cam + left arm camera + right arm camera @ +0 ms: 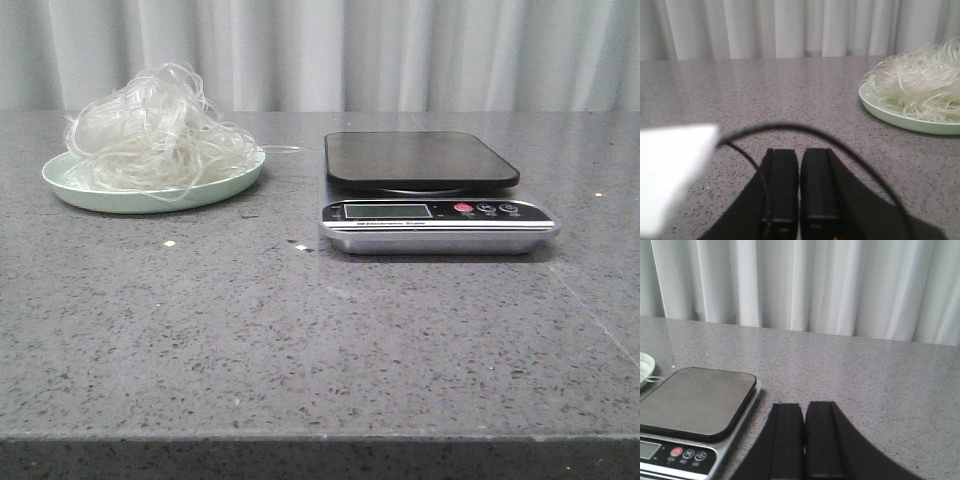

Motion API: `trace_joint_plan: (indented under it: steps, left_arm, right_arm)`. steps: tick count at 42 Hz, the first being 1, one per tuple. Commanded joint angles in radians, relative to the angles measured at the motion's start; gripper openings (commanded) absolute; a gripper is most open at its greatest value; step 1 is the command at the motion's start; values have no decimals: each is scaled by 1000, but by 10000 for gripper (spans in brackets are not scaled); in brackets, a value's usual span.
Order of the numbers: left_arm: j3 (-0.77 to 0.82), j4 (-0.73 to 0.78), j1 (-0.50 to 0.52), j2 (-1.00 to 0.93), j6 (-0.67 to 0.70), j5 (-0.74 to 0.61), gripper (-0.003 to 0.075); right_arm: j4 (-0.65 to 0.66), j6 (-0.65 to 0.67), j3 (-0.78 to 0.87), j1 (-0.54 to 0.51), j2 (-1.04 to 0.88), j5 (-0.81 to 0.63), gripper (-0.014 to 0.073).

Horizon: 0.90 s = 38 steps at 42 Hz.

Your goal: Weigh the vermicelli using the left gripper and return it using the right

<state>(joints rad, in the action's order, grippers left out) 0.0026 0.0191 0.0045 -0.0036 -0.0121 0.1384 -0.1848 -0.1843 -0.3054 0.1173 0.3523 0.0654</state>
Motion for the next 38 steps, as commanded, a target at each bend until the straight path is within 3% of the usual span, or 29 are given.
trace_joint_plan:
  steps: [1,18,32,38]
  left_arm:
    - [8,-10,2,-22,12,-76,137]
    - [8,-10,2,-22,12,-76,137]
    - [8,-10,2,-22,12,-76,137]
    - [8,-10,2,-20,12,-76,137]
  right_arm:
    - [52,21,-29,-6,-2,-65,151]
    - [76,83,73,-157,-166,-45,151]
    - [75,83,329,-163,-345,-186,151]
    - [72,84,325,-163,-379,-112,151]
